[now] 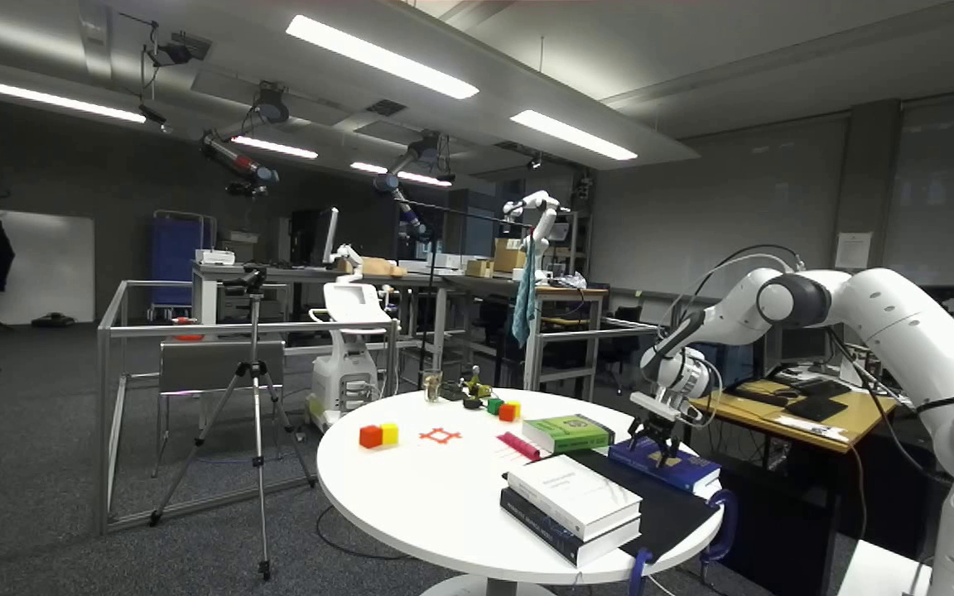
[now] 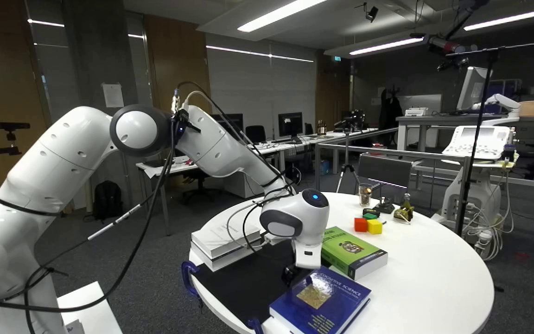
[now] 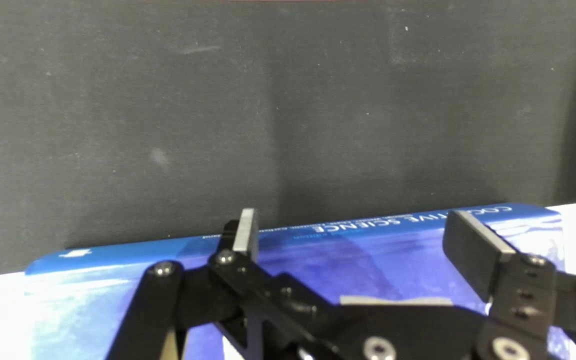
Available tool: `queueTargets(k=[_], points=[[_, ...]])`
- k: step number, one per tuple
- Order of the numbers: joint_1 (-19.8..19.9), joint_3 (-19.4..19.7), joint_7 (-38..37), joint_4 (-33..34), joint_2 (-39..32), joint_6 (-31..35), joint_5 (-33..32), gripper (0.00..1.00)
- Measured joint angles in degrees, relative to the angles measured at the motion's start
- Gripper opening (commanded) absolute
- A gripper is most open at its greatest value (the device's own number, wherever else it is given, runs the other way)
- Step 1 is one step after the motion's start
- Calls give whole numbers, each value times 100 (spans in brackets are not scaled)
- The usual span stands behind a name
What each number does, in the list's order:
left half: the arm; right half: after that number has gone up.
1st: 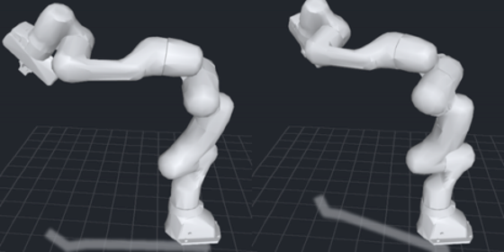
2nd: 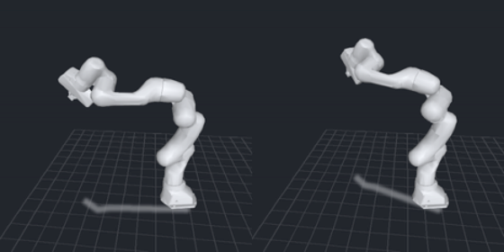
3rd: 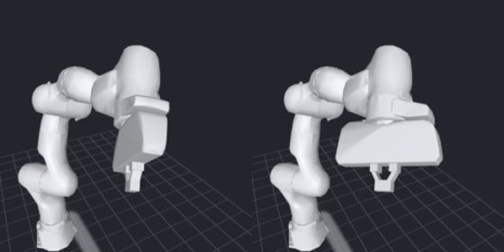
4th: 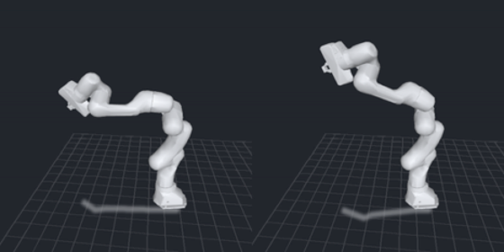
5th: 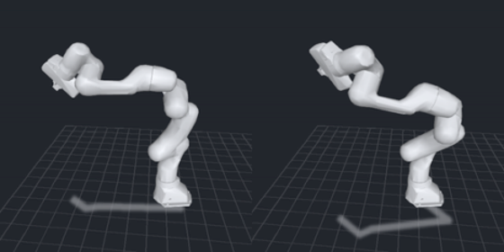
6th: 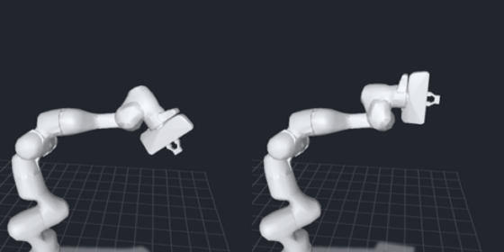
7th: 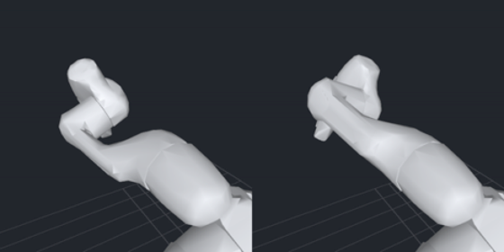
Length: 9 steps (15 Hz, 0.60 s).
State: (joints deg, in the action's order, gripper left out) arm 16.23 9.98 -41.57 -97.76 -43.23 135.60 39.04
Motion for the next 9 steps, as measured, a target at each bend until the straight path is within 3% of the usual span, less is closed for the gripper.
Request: queueTargets(k=[9], points=[[36,16,220,59,0,-384,-400,100]])
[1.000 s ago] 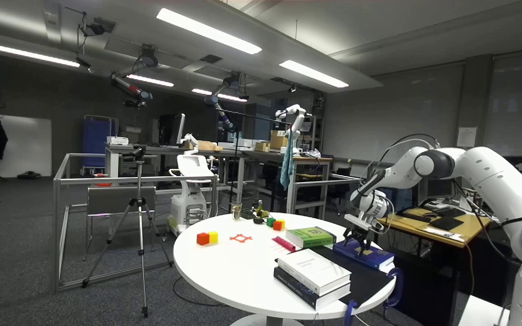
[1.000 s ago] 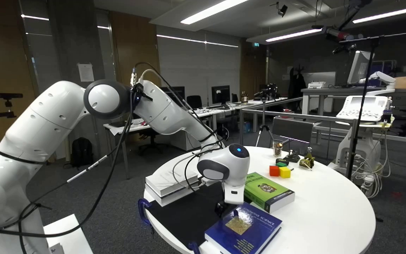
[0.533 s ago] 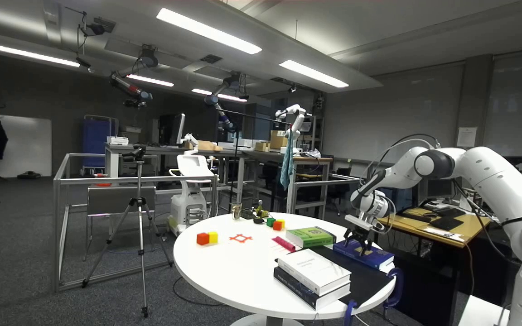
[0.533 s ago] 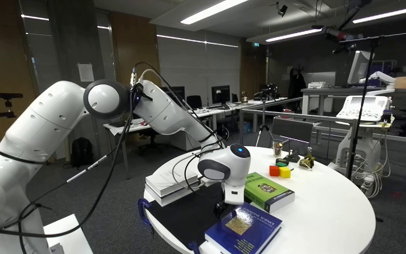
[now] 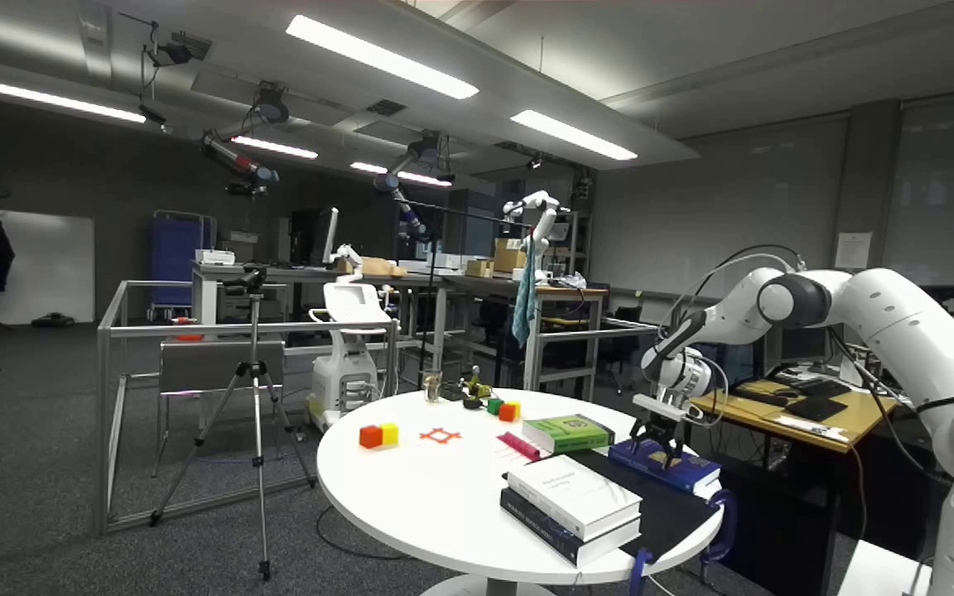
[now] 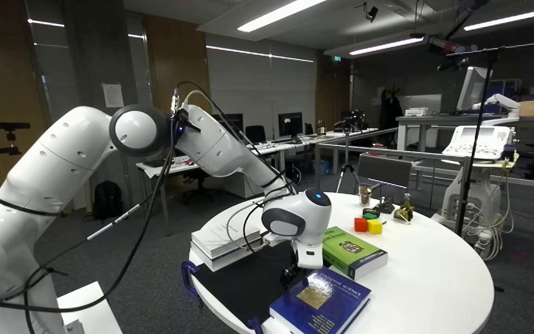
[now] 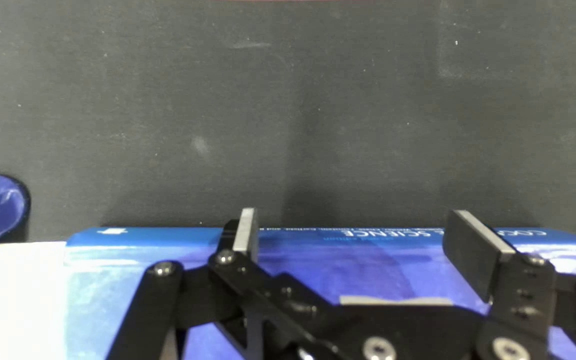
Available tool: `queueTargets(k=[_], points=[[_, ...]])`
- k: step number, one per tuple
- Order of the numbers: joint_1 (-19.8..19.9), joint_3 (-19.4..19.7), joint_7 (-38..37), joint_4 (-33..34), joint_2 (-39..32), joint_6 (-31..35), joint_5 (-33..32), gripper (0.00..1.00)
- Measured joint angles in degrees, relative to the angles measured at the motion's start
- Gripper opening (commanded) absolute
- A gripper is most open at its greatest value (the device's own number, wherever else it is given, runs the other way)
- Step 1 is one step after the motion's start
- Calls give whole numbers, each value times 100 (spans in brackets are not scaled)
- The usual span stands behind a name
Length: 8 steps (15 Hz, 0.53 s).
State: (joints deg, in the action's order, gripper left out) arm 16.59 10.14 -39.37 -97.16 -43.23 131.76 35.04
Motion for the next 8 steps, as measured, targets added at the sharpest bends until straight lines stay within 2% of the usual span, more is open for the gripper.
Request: queueTargets(k=[8], points=[[2,4,19,14,-14,-149,-98,100]])
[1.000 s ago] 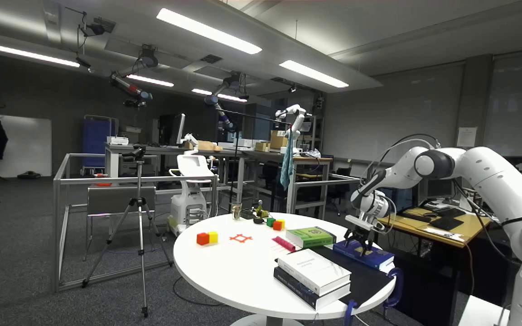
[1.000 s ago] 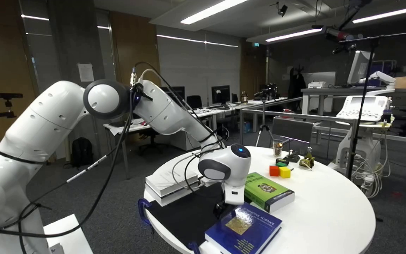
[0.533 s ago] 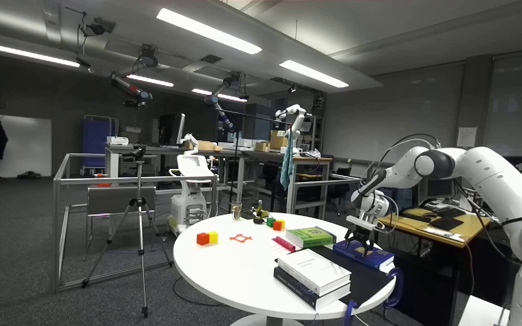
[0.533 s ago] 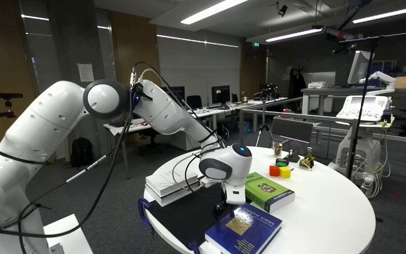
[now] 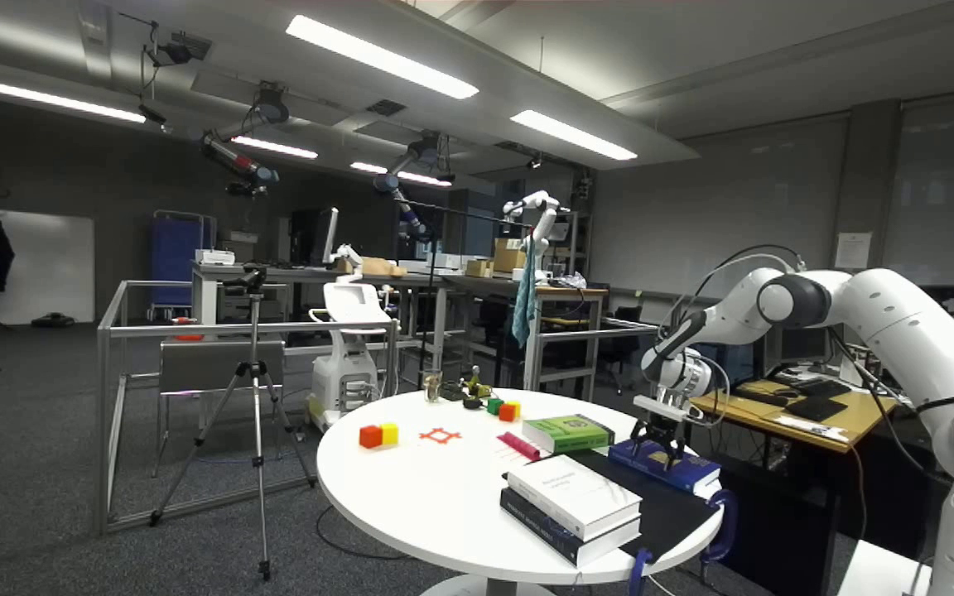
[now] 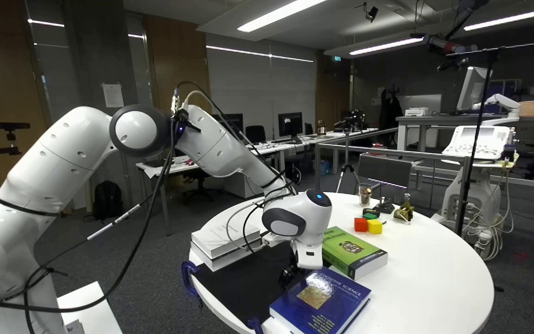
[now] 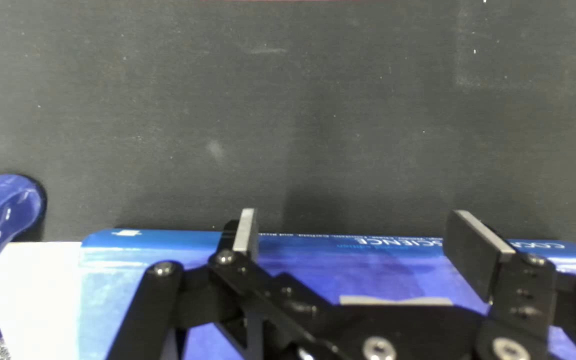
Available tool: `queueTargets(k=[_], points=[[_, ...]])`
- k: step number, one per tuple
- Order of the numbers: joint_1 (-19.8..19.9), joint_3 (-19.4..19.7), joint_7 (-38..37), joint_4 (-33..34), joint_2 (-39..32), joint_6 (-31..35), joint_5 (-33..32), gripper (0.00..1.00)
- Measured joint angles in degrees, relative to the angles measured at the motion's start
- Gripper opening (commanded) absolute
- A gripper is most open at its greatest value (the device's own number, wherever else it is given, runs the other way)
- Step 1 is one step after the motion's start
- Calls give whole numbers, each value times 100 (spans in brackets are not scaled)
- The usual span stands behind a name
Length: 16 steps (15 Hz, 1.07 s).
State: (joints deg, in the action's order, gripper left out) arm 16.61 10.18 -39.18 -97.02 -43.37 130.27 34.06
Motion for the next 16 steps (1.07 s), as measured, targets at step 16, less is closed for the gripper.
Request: queueTargets(k=[16], points=[[-1,-37,0,544,-438,-229,3,100]])
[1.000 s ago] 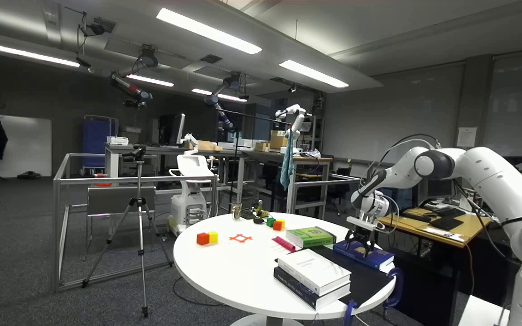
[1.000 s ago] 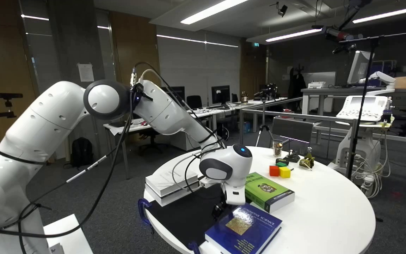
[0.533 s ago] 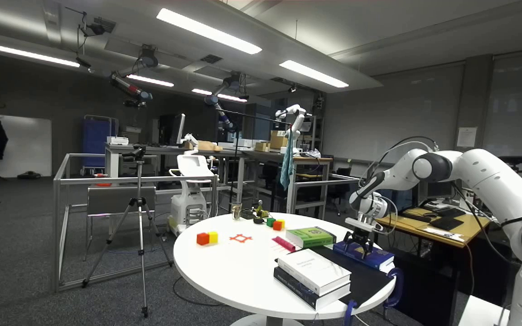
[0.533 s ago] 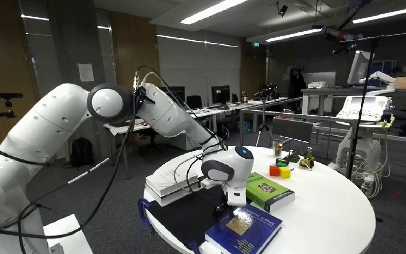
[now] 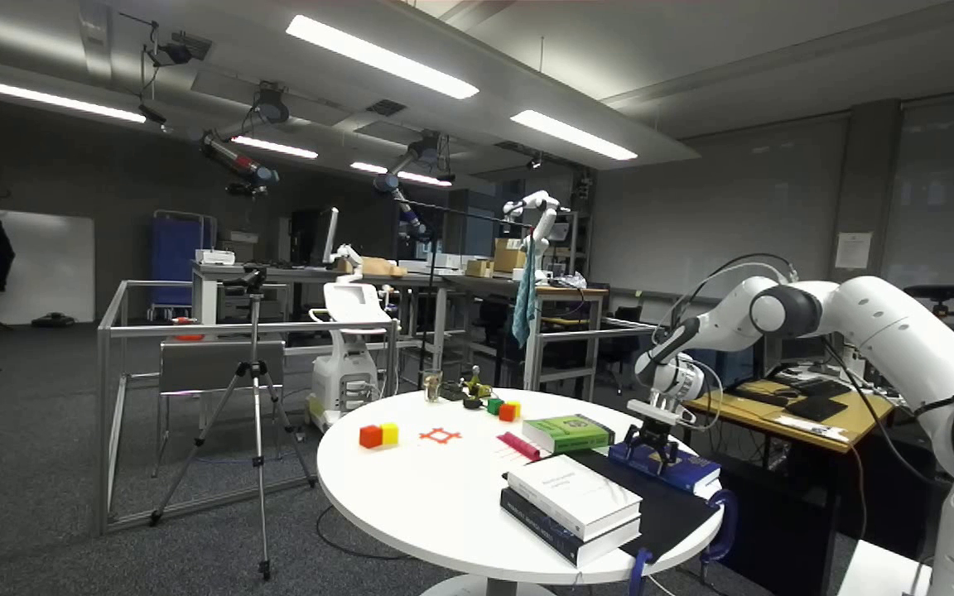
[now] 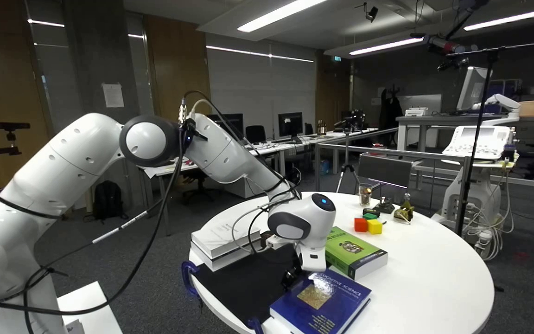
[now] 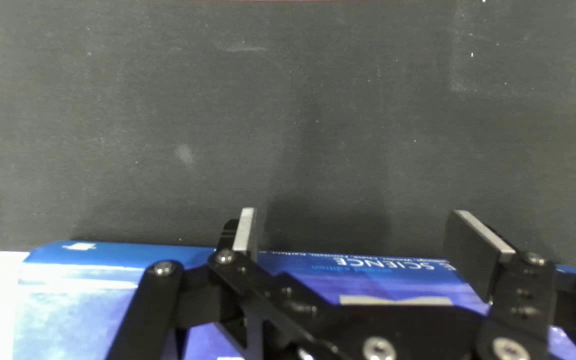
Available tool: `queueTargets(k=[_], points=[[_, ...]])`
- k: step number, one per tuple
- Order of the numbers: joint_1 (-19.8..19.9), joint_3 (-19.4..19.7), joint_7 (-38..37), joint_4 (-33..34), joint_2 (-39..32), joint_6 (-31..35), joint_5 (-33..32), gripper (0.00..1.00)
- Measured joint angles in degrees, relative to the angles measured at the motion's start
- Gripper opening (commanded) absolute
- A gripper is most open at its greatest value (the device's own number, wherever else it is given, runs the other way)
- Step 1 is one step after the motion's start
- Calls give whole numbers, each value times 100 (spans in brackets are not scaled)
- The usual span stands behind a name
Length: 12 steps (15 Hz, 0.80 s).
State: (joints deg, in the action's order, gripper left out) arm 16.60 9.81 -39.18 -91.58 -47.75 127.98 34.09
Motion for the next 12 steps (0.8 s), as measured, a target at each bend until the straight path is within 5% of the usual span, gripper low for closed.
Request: queueTargets(k=[12], points=[[46,-16,-27,268,-158,5,265,100]])
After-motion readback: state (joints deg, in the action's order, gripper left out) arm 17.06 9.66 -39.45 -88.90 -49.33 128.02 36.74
